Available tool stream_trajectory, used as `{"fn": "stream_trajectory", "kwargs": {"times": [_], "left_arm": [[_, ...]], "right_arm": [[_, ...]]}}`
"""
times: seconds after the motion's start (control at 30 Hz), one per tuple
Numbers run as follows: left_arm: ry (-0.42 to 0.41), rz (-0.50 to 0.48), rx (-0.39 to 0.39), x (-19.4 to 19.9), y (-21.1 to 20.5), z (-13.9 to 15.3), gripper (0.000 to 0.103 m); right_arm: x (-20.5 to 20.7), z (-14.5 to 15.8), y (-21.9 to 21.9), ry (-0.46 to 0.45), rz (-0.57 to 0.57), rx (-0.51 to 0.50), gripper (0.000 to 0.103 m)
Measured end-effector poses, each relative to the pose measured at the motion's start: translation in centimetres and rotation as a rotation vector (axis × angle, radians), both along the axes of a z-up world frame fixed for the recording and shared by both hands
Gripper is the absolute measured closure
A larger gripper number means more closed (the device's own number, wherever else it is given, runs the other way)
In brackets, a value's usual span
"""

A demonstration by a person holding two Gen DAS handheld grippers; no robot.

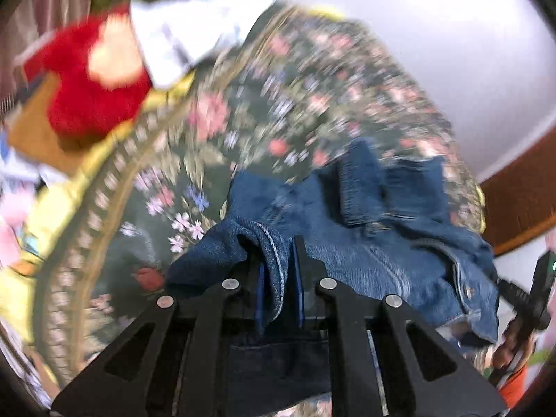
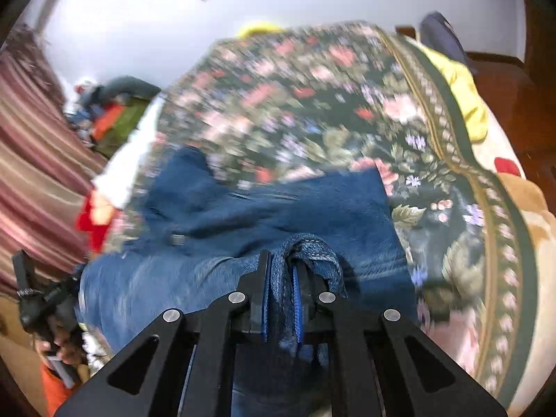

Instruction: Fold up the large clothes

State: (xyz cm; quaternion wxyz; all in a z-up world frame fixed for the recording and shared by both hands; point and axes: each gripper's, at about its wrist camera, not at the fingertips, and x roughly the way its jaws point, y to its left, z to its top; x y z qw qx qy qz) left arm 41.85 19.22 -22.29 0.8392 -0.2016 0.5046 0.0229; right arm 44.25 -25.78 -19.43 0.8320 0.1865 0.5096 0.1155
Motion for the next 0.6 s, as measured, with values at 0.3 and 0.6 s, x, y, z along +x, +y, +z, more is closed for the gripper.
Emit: {"fn": "stream_trajectory", "kwargs": {"times": [0.3, 0.6], "left_arm": [[0.008, -0.096, 0.083, 0.8, -0.7, -2.6, 0.084], [0.062, -0.108, 0.167, 1.0, -1.9, -2.5, 0.084]], "right_arm": [[1.1, -0.9, -1.5, 0.100, 0.143, 0.094, 0.094], [-4.7, 6.0, -4.0, -0.025, 0.111, -0.146, 0.094]]}}
